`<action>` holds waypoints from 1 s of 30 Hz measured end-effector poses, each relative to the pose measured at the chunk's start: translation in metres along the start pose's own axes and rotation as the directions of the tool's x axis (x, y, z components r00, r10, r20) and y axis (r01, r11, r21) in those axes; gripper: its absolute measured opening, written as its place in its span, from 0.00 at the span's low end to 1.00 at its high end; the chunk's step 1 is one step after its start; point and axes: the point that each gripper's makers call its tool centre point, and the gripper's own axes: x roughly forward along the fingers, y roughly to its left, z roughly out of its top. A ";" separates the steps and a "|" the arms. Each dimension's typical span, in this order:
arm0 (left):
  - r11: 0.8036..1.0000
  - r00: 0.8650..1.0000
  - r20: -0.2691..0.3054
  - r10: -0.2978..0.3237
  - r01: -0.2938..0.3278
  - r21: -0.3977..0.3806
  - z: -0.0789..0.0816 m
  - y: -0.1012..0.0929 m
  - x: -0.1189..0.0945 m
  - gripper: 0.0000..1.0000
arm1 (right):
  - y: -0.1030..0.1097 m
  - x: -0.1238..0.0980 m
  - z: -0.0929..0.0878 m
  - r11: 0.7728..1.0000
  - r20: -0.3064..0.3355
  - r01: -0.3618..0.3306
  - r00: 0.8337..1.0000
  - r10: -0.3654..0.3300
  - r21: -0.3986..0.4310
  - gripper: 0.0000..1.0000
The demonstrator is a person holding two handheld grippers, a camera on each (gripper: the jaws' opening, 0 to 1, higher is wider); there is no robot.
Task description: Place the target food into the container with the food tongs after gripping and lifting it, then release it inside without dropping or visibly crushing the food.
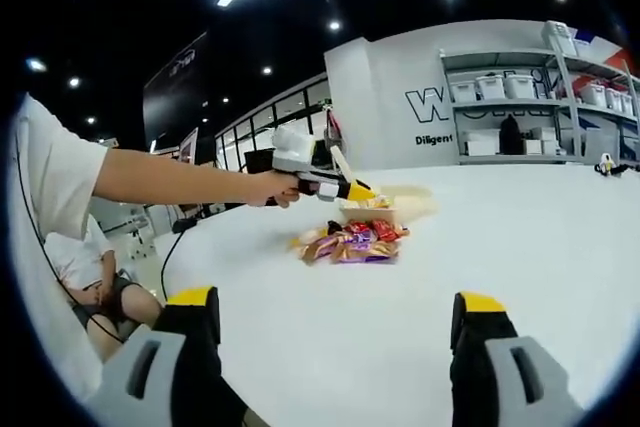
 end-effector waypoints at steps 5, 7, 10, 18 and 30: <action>1.000 0.999 0.038 0.013 -0.013 0.021 0.011 -0.003 -0.005 0.29 | 0.003 -0.002 0.005 1.000 0.011 -0.004 1.000 0.004 -0.004 0.95; 1.000 0.998 0.061 0.012 -0.014 0.028 0.017 -0.005 -0.007 0.29 | 0.004 -0.003 0.006 1.000 0.015 -0.007 1.000 0.007 -0.002 0.95; 1.000 0.997 0.079 0.005 -0.005 0.005 0.024 -0.008 -0.009 0.29 | 0.004 -0.003 0.006 1.000 0.015 -0.005 1.000 0.005 -0.007 0.95; 0.999 0.996 0.089 -0.032 0.031 0.019 0.029 -0.029 -0.015 0.28 | 0.008 -0.004 0.007 1.000 0.020 -0.014 1.000 0.015 -0.010 0.95; 0.996 0.995 0.046 -0.092 0.092 0.013 0.024 -0.057 -0.036 0.27 | 0.019 -0.004 0.007 0.999 0.028 -0.035 0.999 0.035 -0.010 0.93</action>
